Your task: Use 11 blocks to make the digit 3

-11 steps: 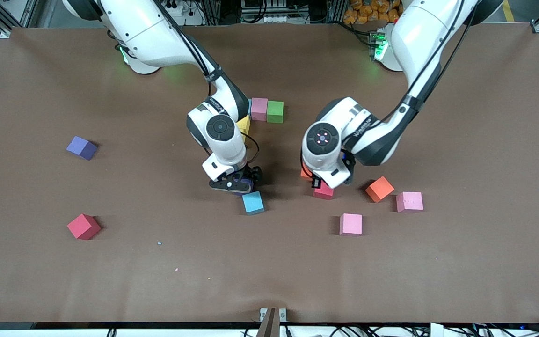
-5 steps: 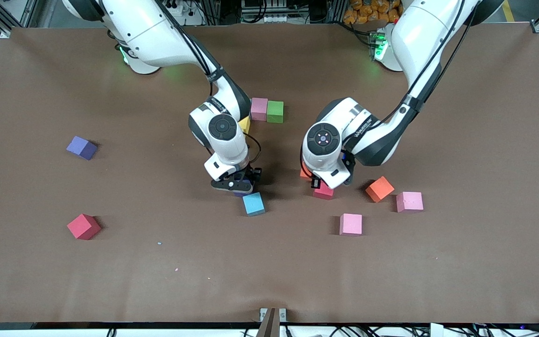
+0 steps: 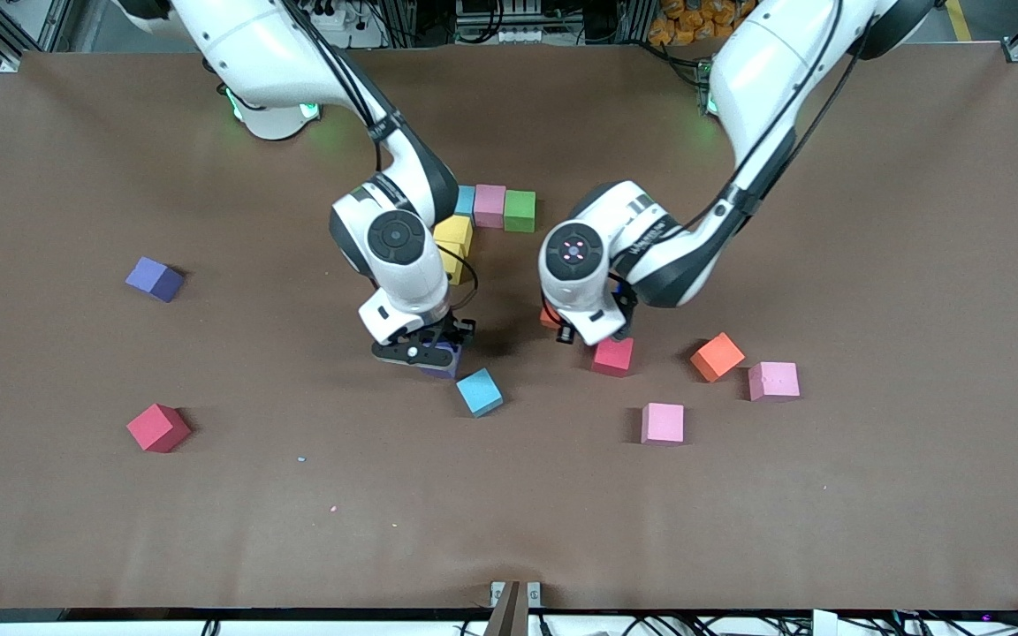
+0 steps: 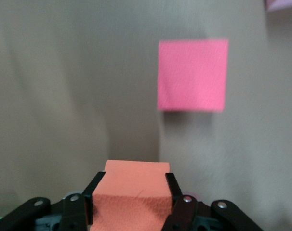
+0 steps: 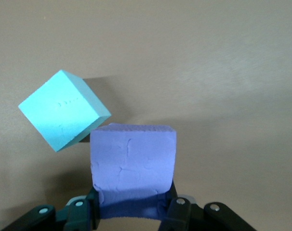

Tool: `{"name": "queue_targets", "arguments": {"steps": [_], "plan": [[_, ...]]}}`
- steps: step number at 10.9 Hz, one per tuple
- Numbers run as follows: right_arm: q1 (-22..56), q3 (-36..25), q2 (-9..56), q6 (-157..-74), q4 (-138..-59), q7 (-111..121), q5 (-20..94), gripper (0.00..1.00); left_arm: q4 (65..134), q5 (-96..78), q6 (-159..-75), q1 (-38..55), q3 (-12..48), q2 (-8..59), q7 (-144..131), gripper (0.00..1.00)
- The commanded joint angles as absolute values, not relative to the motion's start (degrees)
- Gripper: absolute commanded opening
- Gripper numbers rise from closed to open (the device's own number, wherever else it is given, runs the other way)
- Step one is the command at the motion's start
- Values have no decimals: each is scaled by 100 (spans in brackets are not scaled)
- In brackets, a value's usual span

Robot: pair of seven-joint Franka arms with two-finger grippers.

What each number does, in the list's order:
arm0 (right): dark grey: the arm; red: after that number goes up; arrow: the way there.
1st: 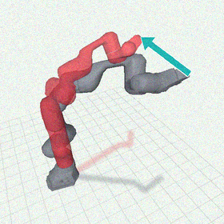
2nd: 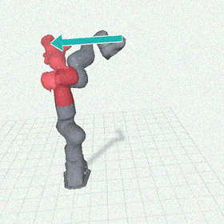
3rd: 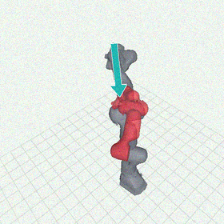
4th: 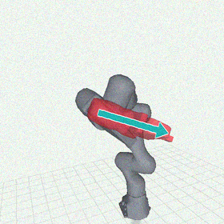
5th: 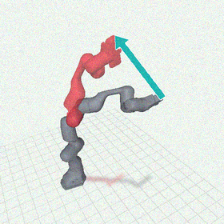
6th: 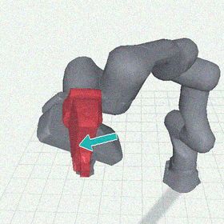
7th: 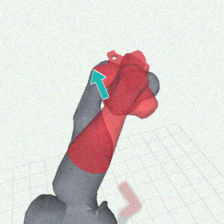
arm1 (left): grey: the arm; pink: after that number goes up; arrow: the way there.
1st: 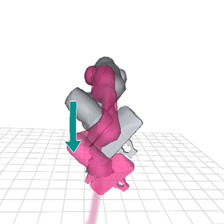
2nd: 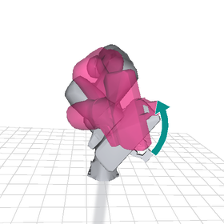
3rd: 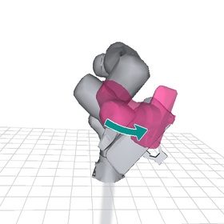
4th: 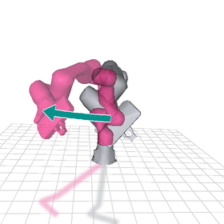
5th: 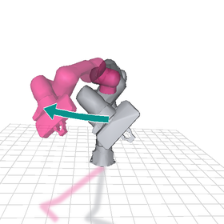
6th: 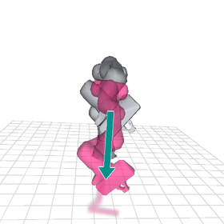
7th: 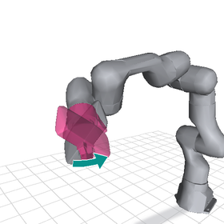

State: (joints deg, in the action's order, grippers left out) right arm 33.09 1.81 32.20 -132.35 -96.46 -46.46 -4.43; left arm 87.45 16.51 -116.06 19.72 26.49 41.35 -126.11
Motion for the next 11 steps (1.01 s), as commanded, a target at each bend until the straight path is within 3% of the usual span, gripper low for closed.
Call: {"name": "queue_targets", "arguments": {"steps": [1,5,8,11], "plan": [[3095,237,2779,-13104,-9966,-4448,-519,14,8622,1538,-11768,2275,2619,4297,-12821,50],[2663,281,2058,-13069,-10581,-3929,-466,15,8211,1564,-11935,2881,2602,4691,-13586,50],[2418,308,1803,-12912,-10766,-3649,-457,17,7972,1538,-12391,3741,1752,4904,-14385,50],[2180,316,1486,-12491,-10811,-3218,-440,18,7980,1521,-12551,3946,1635,4957,-14914,50]]}}
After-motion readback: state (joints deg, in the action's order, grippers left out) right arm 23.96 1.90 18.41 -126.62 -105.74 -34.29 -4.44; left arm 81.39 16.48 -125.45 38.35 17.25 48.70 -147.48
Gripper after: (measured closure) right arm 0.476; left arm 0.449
